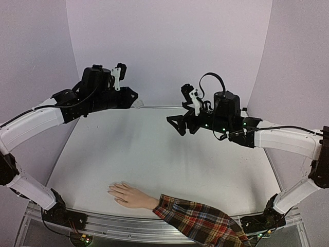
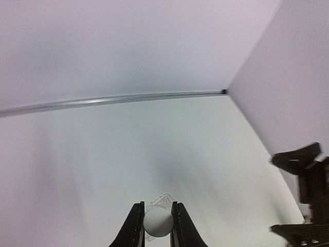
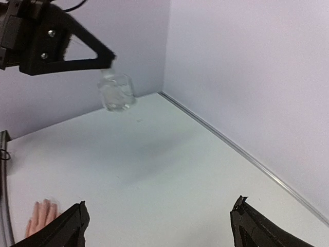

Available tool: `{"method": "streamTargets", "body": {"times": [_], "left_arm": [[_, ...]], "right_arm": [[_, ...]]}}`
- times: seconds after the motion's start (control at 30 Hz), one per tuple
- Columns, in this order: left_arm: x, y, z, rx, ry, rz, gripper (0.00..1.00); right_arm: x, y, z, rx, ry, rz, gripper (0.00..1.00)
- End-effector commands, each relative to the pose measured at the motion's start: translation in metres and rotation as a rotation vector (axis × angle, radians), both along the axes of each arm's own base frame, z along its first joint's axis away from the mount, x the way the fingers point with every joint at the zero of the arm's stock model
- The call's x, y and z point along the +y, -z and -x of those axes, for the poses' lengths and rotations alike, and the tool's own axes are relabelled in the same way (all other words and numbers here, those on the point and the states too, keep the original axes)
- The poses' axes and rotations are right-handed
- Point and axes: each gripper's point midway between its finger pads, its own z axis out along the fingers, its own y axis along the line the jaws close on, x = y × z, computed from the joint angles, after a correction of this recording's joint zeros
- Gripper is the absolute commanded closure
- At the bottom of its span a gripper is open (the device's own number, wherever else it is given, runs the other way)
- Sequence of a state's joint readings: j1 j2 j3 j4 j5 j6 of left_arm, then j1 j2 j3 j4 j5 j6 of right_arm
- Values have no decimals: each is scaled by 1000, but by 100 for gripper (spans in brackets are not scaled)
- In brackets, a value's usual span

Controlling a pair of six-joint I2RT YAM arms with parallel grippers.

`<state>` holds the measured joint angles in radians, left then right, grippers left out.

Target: Paint the nails

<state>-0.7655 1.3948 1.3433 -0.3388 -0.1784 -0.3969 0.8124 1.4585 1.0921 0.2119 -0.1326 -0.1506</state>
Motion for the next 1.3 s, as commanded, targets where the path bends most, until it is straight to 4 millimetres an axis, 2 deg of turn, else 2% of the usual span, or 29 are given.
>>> {"method": "streamTargets", "body": {"times": [0.0, 0.1, 0.2, 0.37, 0.57, 0.8, 1.03, 1.13, 1.27], "left_arm": [[51, 67, -32, 77, -298, -33, 100], [68, 112, -38, 126, -398, -45, 100], [81, 160, -40, 204, -449, -58, 100], [99, 199, -37, 222, -522, -70, 100], [106, 232, -33, 197, -536, -68, 100], [113, 250, -35, 210, -580, -113, 100], [112, 265, -31, 266, -589, -120, 90], [114, 264, -31, 274, -600, -133, 80], [113, 249, -30, 263, -580, -129, 50]], "right_arm": [[-65, -5, -27, 0, 285, -22, 2], [-92, -1, -32, 16, 354, -37, 2], [-111, 1, -33, 20, 389, -45, 2], [-131, -3, -28, -1, 419, -48, 2], [-142, -5, -24, -7, 435, -65, 2], [-151, -12, -21, -24, 447, -79, 2], [-155, -18, -20, -35, 455, -91, 2], [-158, -21, -21, -33, 472, -103, 2], [-175, -25, -27, 0, 570, -169, 2]]}}
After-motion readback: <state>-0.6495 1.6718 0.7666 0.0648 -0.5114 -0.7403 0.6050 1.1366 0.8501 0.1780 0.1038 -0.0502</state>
